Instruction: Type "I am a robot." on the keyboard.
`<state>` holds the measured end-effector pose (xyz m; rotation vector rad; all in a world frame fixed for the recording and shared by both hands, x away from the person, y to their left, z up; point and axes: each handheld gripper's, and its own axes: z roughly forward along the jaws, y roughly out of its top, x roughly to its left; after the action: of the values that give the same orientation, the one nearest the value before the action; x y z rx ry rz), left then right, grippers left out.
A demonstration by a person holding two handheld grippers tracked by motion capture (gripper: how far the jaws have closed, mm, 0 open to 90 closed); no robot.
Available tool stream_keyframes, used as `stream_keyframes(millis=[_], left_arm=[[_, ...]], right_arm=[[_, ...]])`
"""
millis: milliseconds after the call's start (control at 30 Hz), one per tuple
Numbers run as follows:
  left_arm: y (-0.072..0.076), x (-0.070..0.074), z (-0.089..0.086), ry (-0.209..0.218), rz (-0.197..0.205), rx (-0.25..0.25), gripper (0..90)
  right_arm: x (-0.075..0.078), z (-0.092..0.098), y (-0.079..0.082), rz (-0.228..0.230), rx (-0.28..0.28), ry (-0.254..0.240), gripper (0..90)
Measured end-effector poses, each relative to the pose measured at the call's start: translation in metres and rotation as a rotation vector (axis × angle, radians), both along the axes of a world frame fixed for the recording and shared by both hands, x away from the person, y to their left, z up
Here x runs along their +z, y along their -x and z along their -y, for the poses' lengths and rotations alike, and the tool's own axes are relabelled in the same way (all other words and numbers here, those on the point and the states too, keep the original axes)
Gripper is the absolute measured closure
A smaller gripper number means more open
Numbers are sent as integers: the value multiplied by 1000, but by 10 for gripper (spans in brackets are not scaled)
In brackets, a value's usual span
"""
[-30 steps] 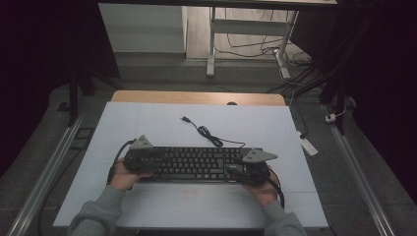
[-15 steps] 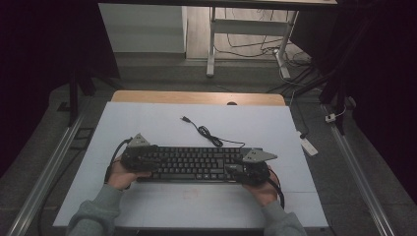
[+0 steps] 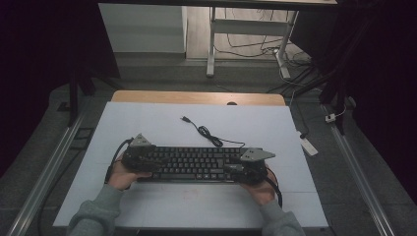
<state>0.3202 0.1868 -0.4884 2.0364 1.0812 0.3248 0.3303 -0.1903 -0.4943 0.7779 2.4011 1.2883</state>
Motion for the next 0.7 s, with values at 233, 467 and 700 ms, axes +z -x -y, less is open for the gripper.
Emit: stream_keyframes(millis=[233,467,700], left_arm=[[-2,-1,0,7,-17,4,219],[-2,-2,1,2,-21,-5,212],[-2,-2,1,-2,-20,-7,211]], right_arm=[[4,-23,-5,-3,26,13,520],[3,-45,-15,-24,45,18,574],[0,-65,-26,-52,77,32,768]])
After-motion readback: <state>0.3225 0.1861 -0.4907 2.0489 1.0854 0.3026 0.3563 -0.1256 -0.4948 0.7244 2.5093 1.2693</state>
